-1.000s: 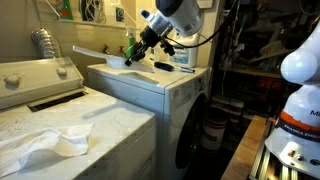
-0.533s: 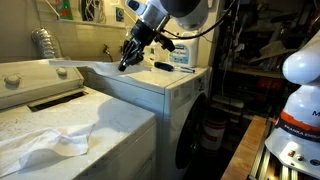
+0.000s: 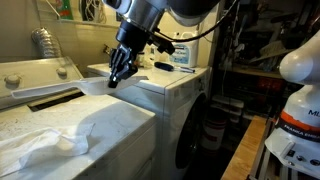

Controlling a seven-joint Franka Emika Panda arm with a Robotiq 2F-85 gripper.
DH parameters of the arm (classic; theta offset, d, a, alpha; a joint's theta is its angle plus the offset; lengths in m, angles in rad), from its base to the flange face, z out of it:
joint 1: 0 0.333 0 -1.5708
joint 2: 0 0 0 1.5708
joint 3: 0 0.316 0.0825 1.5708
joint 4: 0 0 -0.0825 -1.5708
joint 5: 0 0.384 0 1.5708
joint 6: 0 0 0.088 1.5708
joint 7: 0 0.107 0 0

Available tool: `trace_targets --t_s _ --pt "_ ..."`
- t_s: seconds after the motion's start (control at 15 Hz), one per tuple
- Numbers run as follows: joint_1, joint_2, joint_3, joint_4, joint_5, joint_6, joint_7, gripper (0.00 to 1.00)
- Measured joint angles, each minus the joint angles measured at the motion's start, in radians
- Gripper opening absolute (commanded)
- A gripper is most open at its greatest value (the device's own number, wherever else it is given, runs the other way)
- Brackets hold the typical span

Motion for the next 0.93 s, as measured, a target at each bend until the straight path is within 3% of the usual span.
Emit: trace_targets --t_s 0.13,0.27,0.53,0.93 --pt "-0.029 -0.007 0.043 0.013 0.0 0.0 0.003 0.06" --pt "-0.037 -0.009 0.049 0.015 0.0 0.0 0.003 0.02" --pt "-0.044 0.011 0.062 0.013 0.005 0.016 -0.013 0.02" --pt "-0.103 0.069 0.174 -0.045 0.025 0.114 -0.099 0.02"
